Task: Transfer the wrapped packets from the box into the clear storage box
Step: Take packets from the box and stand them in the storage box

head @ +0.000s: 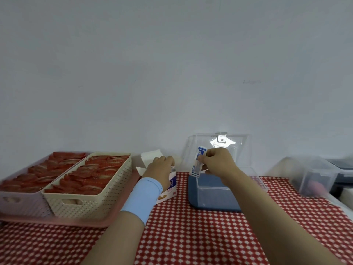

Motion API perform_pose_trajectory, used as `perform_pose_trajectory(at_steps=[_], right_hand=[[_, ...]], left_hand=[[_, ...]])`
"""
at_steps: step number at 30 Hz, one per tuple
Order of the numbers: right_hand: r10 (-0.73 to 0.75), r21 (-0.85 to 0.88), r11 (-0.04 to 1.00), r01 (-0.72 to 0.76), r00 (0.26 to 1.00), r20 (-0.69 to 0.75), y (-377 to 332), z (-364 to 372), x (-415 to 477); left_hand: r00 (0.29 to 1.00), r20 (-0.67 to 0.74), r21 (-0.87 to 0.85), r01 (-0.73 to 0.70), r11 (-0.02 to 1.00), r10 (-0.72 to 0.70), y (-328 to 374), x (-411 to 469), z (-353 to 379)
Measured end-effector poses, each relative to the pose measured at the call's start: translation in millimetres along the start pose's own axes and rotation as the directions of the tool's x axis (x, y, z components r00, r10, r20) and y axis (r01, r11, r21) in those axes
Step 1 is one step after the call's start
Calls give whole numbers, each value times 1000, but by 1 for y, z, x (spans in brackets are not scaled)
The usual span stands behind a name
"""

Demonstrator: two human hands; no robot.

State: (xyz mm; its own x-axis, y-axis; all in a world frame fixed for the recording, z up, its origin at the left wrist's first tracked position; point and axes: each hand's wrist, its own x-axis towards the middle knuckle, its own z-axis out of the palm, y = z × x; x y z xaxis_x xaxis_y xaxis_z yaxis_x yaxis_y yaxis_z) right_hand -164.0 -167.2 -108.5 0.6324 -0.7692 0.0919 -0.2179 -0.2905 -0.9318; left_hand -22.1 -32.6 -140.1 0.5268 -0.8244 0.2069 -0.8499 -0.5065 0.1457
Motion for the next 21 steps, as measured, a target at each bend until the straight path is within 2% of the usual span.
perform_pose_trajectory(at_steps=[2,4,6,7,8,10,12,15,19,21], right_hand=[[-16,-66,998,13,999,-44,3,-11,7],[-30,-150,988,18,996,-81,7,-21,14],[-11,-225,974,-5,997,-70,13,-25,21],[19,-274,961,-30,999,-42,16,-25,24],[61,-335,940,-58,998,-2,19,-24,26],[154,-450,887,-102,985,80,27,-20,28],[209,-532,840,-106,968,137,34,-16,28],[267,-663,746,-69,942,201,37,-9,28],[432,-716,687,-124,862,265,31,0,30],[473,-738,662,-133,838,273,30,5,33]], left_hand=[[1000,-28,50,12,999,-11,8,-2,-5],[978,-209,47,-16,999,26,19,-7,-14],[941,-338,-170,-63,983,2,32,-13,-22],[954,-298,-313,-60,948,-38,40,-15,-24],[979,-192,-417,-18,909,-69,47,-16,-24],[994,79,-487,109,867,-80,58,-12,-15],[958,268,-487,223,844,-98,63,-7,-2],[946,297,-526,275,804,-130,64,-3,17],[928,355,-731,352,585,-115,63,-1,29],[923,368,-762,366,533,-108,60,2,31]])
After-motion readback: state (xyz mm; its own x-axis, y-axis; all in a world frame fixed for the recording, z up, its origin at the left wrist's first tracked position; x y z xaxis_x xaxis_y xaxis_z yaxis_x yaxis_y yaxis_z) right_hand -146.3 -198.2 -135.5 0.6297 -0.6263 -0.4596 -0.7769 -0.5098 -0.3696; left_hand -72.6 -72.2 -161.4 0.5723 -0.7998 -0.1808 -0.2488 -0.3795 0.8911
